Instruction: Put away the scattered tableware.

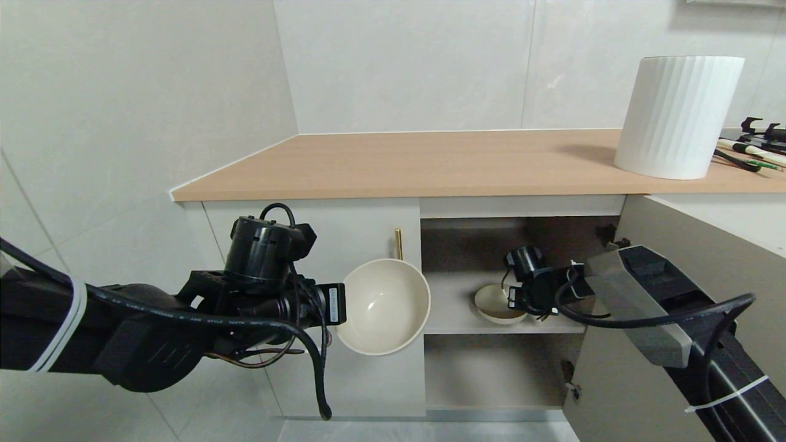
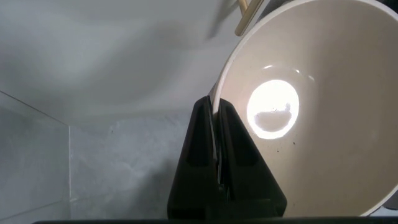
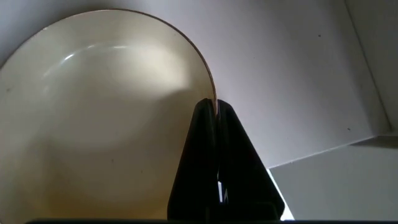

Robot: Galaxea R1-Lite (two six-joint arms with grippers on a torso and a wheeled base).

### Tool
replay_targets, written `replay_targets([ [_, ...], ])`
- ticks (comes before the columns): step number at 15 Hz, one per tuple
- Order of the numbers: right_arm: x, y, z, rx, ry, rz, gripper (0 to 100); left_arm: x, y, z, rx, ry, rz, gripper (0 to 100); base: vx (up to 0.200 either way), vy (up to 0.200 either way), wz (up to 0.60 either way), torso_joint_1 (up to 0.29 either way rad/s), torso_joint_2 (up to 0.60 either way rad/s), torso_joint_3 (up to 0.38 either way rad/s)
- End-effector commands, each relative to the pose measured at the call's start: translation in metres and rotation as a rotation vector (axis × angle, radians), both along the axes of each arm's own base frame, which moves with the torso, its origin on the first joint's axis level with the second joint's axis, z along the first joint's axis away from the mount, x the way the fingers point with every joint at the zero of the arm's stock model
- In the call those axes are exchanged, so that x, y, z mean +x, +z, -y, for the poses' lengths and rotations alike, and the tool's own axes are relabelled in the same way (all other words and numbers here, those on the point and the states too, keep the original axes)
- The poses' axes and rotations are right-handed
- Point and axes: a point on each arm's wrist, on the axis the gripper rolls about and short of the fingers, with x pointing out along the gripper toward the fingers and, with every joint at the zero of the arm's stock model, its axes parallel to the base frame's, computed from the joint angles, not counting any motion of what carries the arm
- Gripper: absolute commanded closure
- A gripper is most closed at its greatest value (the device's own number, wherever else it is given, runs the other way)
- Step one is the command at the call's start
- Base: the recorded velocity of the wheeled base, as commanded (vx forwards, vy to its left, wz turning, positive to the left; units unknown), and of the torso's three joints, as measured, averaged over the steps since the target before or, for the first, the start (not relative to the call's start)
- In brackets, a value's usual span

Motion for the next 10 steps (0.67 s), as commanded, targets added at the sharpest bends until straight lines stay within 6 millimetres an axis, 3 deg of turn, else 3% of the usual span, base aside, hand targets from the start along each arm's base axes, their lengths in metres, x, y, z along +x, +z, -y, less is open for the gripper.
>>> replay_targets([
  [1, 0.0016, -0.003, 0.0025, 0.0, -0.005, -0.001, 100, 0.0003, -0.0021, 0.0003, 0.003, 0.0, -0.006, 100, 0.0, 0.0, 0.0, 0.0, 0.0, 0.0],
  [7, 0.0044, -0.0005, 0.0051, 0.004, -0.014, 0.012, 100, 0.0, -0.003, 0.0017, 0.003, -0.003, -0.009, 100, 0.0, 0.0, 0.0, 0.0, 0.0, 0.0],
  [8, 0.0044, -0.0001, 0.0042, 0.005, -0.013, 0.013, 0, 0.0, -0.003, 0.0017, 0.003, -0.003, -0.009, 100, 0.0, 0.0, 0.0, 0.0, 0.0, 0.0],
  [10, 0.0044, -0.0001, 0.0042, 0.006, -0.014, 0.014, 0, 0.0, -0.003, 0.0017, 0.003, -0.003, -0.009, 100, 0.0, 0.0, 0.0, 0.0, 0.0, 0.0],
])
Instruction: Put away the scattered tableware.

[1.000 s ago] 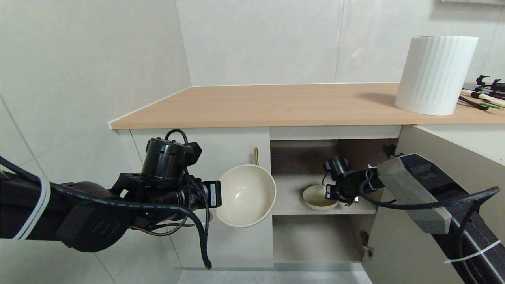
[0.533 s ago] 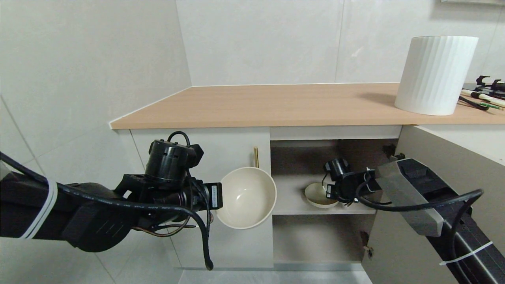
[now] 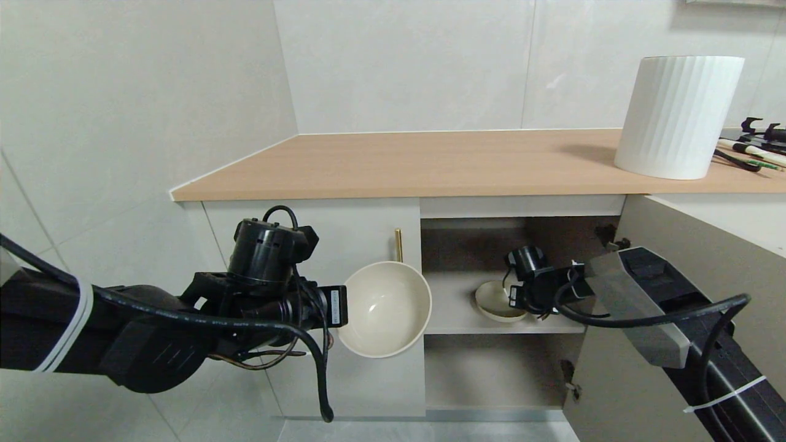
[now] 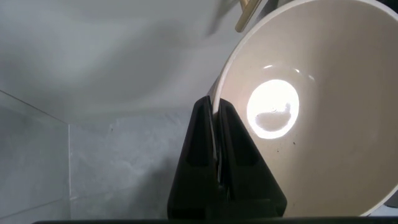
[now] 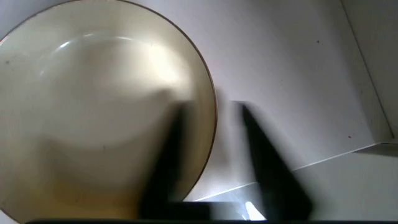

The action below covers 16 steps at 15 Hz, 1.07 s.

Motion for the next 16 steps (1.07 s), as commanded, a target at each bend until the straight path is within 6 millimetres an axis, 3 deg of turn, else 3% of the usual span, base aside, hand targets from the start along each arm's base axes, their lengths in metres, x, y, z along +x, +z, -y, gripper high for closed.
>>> replay_targets([
  [1, 0.0, 0.002, 0.0, 0.003, -0.001, 0.004, 0, 0.0, 0.0, 0.0, 0.0, 0.001, 0.0, 100, 0.0, 0.0, 0.0, 0.0, 0.0, 0.0],
  [4, -0.001, 0.011, 0.0, 0.017, -0.014, 0.014, 0, 0.0, 0.0, 0.0, 0.0, 0.001, 0.0, 100, 0.0, 0.0, 0.0, 0.0, 0.0, 0.0],
  [6, -0.013, 0.02, -0.001, 0.018, -0.014, -0.01, 0, 0.0, -0.002, 0.002, 0.004, -0.003, -0.005, 100, 0.0, 0.0, 0.0, 0.0, 0.0, 0.0],
  [12, -0.074, 0.099, -0.015, 0.075, 0.099, -0.023, 0, -0.006, -0.012, 0.024, 0.031, -0.063, -0.029, 100, 0.0, 0.0, 0.0, 0.0, 0.0, 0.0],
  [13, -0.09, 0.119, -0.022, 0.093, 0.14, -0.014, 0, -0.008, -0.016, 0.029, 0.045, -0.072, -0.036, 100, 0.0, 0.0, 0.0, 0.0, 0.0, 0.0],
  [15, -0.116, 0.138, -0.041, 0.097, 0.207, -0.004, 0, -0.008, -0.024, 0.035, 0.072, -0.08, -0.051, 100, 0.0, 0.0, 0.0, 0.0, 0.0, 0.0],
  [16, -0.136, 0.156, -0.052, 0.106, 0.257, 0.013, 0, -0.005, -0.036, 0.036, 0.152, -0.076, -0.067, 100, 0.0, 0.0, 0.0, 0.0, 0.0, 0.0],
])
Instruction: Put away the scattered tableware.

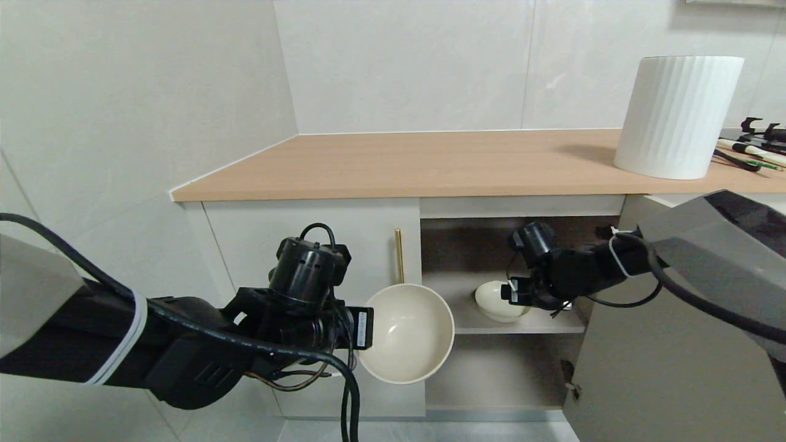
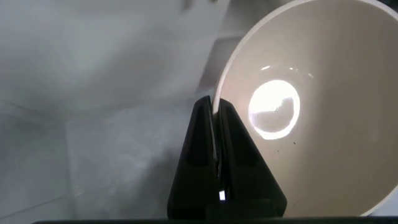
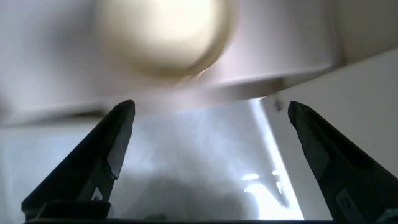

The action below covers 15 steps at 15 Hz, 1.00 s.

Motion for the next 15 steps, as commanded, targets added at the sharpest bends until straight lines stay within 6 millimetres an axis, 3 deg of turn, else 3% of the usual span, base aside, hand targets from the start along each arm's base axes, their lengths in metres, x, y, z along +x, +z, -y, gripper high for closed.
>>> replay_targets([
  [1, -0.051, 0.059, -0.023, 0.054, 0.119, 0.073, 0, 0.004, -0.024, 0.004, 0.128, 0.02, -0.032, 100, 0.0, 0.0, 0.0, 0.0, 0.0, 0.0],
  [2, -0.051, 0.059, -0.023, 0.054, 0.119, 0.073, 0, 0.004, -0.024, 0.004, 0.128, 0.02, -0.032, 100, 0.0, 0.0, 0.0, 0.0, 0.0, 0.0],
  [3, -0.088, 0.087, -0.03, 0.141, 0.248, 0.078, 0, 0.005, -0.031, 0.011, 0.192, 0.058, -0.012, 100, 0.0, 0.0, 0.0, 0.0, 0.0, 0.0],
  [6, -0.126, 0.097, -0.039, 0.142, 0.405, 0.062, 0, 0.003, -0.029, 0.015, 0.193, 0.05, -0.005, 100, 0.0, 0.0, 0.0, 0.0, 0.0, 0.0],
  [9, -0.14, 0.095, -0.054, 0.139, 0.468, 0.051, 0, 0.001, -0.029, 0.017, 0.192, 0.041, -0.002, 100, 0.0, 0.0, 0.0, 0.0, 0.0, 0.0],
  [10, -0.145, 0.085, -0.064, 0.127, 0.496, 0.021, 0, 0.0, -0.027, 0.018, 0.185, 0.04, 0.005, 100, 0.0, 0.0, 0.0, 0.0, 0.0, 0.0],
  [15, -0.133, 0.055, -0.081, 0.104, 0.494, -0.021, 0, -0.006, -0.016, 0.02, 0.16, 0.032, 0.03, 100, 0.0, 0.0, 0.0, 0.0, 0.0, 0.0],
])
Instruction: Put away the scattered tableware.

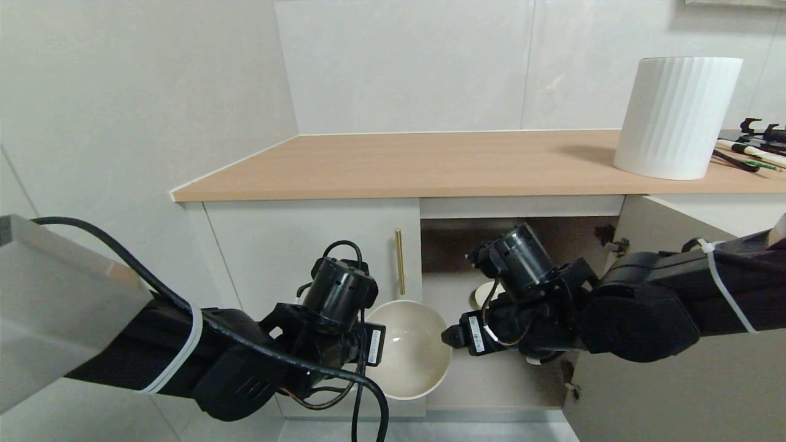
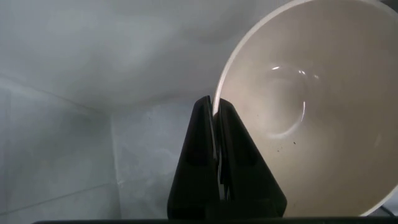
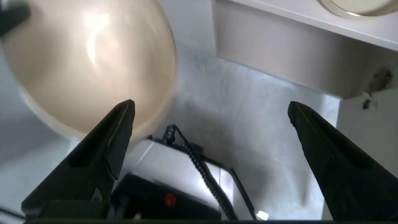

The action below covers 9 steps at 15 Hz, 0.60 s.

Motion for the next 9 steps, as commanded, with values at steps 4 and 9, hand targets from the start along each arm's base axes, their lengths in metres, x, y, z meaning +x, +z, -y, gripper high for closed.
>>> replay_targets([
  [4, 0.0084, -0.0207, -0.0091, -0.008, -0.008, -0.018, 0, -0.0073, 0.0065, 0.0043, -0.012, -0.024, 0.014, 100, 0.0, 0.0, 0.0, 0.0, 0.0, 0.0],
  [9, 0.0139, -0.0213, -0.0126, 0.008, -0.025, -0.009, 0, -0.0095, 0.0068, 0.0058, -0.012, -0.032, 0.014, 100, 0.0, 0.0, 0.0, 0.0, 0.0, 0.0],
])
